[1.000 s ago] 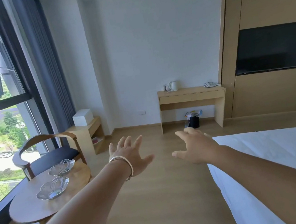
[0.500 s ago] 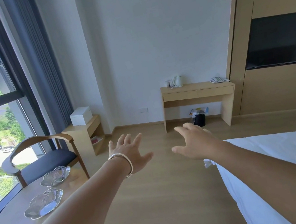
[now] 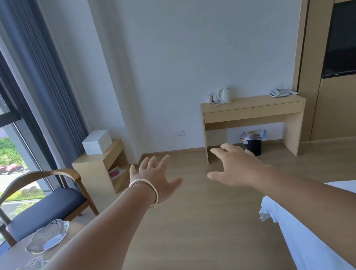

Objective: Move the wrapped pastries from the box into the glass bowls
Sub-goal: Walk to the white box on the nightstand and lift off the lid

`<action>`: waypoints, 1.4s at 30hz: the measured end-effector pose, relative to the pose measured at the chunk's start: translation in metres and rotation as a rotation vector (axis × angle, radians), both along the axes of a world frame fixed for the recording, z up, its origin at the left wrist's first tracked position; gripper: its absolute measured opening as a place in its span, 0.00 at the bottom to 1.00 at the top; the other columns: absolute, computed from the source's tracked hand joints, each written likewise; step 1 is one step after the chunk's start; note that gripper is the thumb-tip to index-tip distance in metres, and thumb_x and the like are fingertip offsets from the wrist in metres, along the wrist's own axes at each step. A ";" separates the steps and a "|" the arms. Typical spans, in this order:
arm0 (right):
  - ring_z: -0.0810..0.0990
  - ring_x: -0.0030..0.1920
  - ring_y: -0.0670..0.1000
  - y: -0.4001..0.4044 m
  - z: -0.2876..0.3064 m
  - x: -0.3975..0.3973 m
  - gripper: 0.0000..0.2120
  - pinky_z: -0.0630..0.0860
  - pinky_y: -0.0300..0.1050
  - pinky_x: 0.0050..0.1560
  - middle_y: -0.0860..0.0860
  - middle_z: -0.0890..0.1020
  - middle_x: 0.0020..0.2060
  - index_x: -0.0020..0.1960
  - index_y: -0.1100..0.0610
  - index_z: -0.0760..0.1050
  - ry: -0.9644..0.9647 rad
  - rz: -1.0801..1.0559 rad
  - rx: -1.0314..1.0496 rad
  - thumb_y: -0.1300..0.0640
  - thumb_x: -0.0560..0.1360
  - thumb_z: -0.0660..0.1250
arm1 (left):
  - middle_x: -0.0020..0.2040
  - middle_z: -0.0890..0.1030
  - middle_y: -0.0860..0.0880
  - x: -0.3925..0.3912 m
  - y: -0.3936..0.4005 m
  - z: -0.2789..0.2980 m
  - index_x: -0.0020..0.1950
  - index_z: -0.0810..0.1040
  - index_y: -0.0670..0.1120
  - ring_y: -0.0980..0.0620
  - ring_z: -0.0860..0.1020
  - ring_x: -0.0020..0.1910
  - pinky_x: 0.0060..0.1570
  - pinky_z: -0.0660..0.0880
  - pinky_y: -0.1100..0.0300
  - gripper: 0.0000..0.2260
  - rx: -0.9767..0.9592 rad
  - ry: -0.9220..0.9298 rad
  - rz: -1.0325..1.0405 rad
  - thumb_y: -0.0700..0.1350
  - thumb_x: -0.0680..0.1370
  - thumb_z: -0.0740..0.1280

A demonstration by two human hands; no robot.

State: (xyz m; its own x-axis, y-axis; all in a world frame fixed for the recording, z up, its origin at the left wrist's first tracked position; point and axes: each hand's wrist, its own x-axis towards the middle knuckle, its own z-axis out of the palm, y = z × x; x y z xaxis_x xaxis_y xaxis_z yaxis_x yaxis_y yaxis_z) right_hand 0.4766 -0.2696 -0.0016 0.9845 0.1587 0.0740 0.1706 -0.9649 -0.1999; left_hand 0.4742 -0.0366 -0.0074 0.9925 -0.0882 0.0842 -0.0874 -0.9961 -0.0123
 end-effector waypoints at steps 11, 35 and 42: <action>0.52 0.78 0.52 -0.003 -0.016 0.166 0.38 0.53 0.59 0.75 0.52 0.54 0.79 0.79 0.48 0.53 0.052 -0.015 -0.005 0.35 0.75 0.62 | 0.80 0.50 0.49 0.176 -0.005 -0.021 0.78 0.43 0.58 0.49 0.44 0.78 0.73 0.40 0.40 0.37 -0.010 0.037 -0.025 0.70 0.74 0.52; 0.52 0.78 0.54 0.074 -0.017 0.542 0.37 0.53 0.61 0.75 0.53 0.54 0.79 0.79 0.49 0.52 0.064 0.002 -0.034 0.36 0.77 0.60 | 0.80 0.52 0.49 0.553 0.068 -0.029 0.78 0.44 0.58 0.49 0.45 0.78 0.73 0.42 0.40 0.37 -0.009 0.036 -0.030 0.71 0.74 0.50; 0.54 0.77 0.52 0.051 -0.019 0.674 0.37 0.55 0.60 0.74 0.52 0.56 0.78 0.79 0.49 0.52 0.042 0.014 -0.006 0.36 0.76 0.61 | 0.80 0.50 0.49 0.679 0.044 -0.028 0.78 0.43 0.58 0.49 0.45 0.78 0.73 0.41 0.40 0.36 0.005 0.049 -0.020 0.72 0.74 0.48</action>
